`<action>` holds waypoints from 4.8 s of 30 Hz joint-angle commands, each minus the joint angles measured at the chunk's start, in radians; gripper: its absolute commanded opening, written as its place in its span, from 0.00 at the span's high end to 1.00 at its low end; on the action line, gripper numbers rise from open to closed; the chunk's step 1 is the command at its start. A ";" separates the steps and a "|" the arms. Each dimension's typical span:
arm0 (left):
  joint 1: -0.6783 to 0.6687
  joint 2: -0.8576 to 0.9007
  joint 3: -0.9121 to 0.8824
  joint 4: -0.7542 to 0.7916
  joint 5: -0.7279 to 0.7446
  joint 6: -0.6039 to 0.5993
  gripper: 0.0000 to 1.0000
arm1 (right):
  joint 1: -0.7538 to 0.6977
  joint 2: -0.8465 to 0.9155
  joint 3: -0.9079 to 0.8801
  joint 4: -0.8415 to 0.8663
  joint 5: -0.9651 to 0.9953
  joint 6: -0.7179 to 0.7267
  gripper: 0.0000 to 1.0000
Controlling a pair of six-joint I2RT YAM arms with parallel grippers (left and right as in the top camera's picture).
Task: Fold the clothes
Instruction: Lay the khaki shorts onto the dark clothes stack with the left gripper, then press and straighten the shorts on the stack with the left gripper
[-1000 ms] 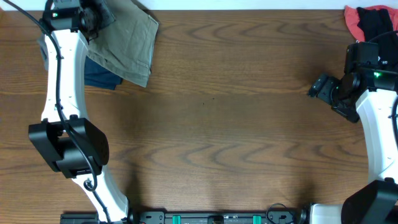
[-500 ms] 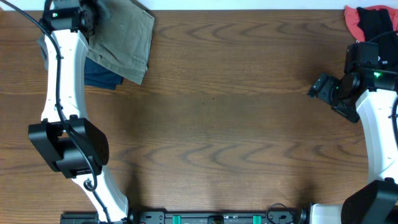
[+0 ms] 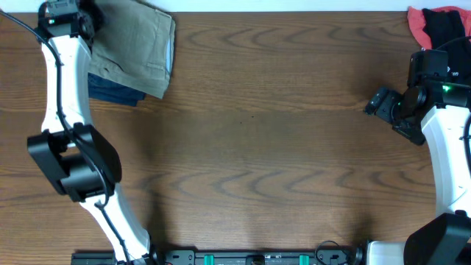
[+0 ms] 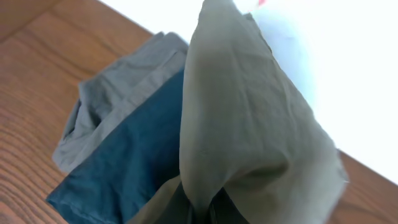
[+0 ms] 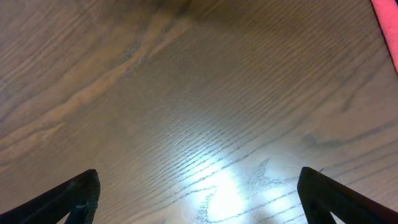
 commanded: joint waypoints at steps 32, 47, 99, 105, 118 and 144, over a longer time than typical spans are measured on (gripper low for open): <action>0.069 0.048 0.023 0.069 0.246 0.069 0.92 | -0.002 -0.011 0.006 -0.001 0.008 -0.007 0.01; 0.098 0.246 0.019 0.135 0.174 0.100 0.94 | -0.002 -0.011 0.006 -0.001 0.008 -0.007 0.01; 0.047 0.180 0.020 0.167 0.331 0.008 0.13 | -0.002 -0.011 0.006 -0.001 0.008 -0.007 0.01; 0.047 -0.023 0.020 0.010 0.419 0.008 0.02 | -0.002 -0.011 0.006 -0.001 0.008 -0.007 0.01; 0.050 -0.088 -0.046 -0.391 0.311 0.111 0.02 | -0.002 -0.011 0.006 -0.001 0.008 -0.007 0.01; 0.127 -0.043 -0.124 -0.386 0.187 0.026 0.09 | -0.002 -0.011 0.006 -0.001 0.008 -0.007 0.01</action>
